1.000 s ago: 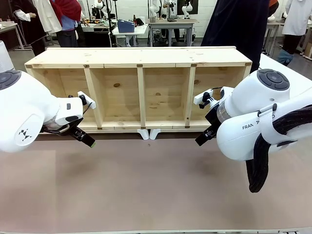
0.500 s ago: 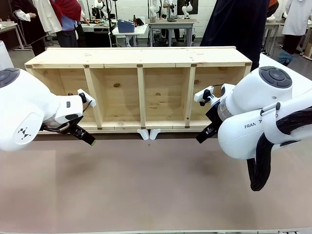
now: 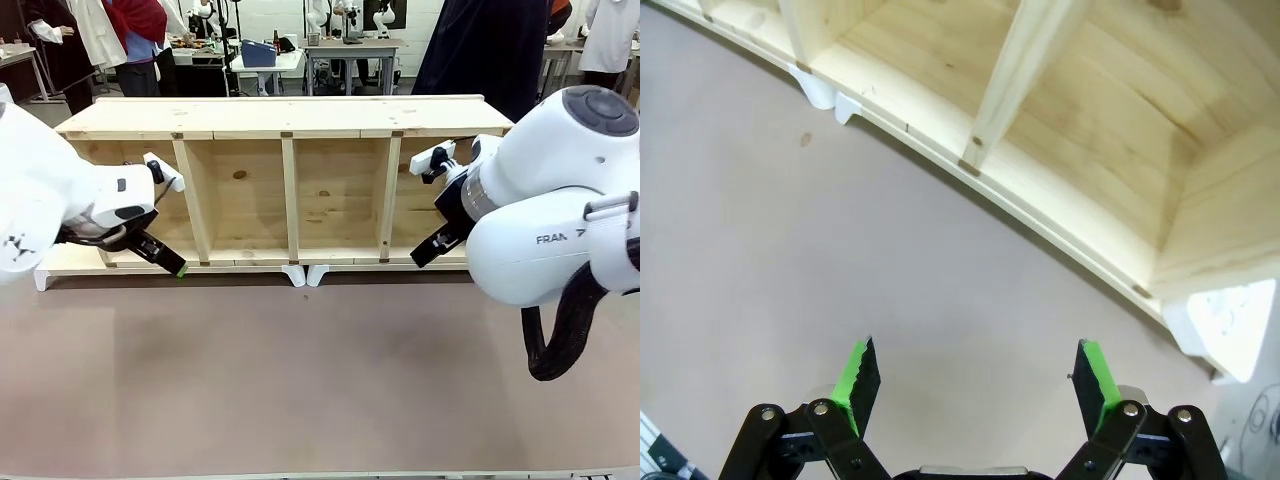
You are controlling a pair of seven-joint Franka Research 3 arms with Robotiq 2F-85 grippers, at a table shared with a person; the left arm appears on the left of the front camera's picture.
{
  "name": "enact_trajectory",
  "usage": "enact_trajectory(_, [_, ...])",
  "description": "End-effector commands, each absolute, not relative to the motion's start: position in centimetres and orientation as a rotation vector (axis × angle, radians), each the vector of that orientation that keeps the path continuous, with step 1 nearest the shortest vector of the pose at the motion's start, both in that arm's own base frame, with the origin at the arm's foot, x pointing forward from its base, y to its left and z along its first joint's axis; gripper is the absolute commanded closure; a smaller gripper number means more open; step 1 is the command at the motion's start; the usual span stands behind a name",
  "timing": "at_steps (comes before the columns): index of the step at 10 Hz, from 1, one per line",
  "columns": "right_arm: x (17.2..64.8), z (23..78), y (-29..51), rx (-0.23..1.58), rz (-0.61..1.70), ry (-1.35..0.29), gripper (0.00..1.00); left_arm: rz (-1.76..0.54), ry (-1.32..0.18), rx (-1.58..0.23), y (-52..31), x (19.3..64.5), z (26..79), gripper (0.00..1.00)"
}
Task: Perform cable management.
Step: When the cord part of the Power Cable appears at the lower middle area of the table and stops, grasp the cord part of the Power Cable.
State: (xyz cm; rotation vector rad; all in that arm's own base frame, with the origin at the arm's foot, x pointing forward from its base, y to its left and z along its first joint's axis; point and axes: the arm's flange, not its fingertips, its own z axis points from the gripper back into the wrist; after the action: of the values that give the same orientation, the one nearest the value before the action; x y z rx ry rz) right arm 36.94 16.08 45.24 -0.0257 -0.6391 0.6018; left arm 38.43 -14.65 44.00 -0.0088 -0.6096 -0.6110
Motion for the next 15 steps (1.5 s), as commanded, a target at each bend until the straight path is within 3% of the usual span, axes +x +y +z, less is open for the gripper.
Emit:
enact_trajectory(1, [28.5,43.6,12.8,-0.073,0.541,-0.641,0.00,-0.558,-0.636,0.011,-11.3,29.3,43.1,0.00])
enact_trajectory(7, [21.4,45.2,7.7,-0.077,0.507,-0.715,0.00,-0.485,-0.769,0.063,-7.6,19.3,45.9,0.00])
enact_trajectory(12, [18.3,42.8,4.4,-0.037,0.459,-0.723,0.00,-0.366,-0.751,-0.014,-2.4,16.9,42.7,0.00])
enact_trajectory(15, [18.8,41.2,3.4,-0.001,0.435,-0.667,0.00,-0.344,-0.709,-0.089,-1.1,17.8,39.9,0.00])
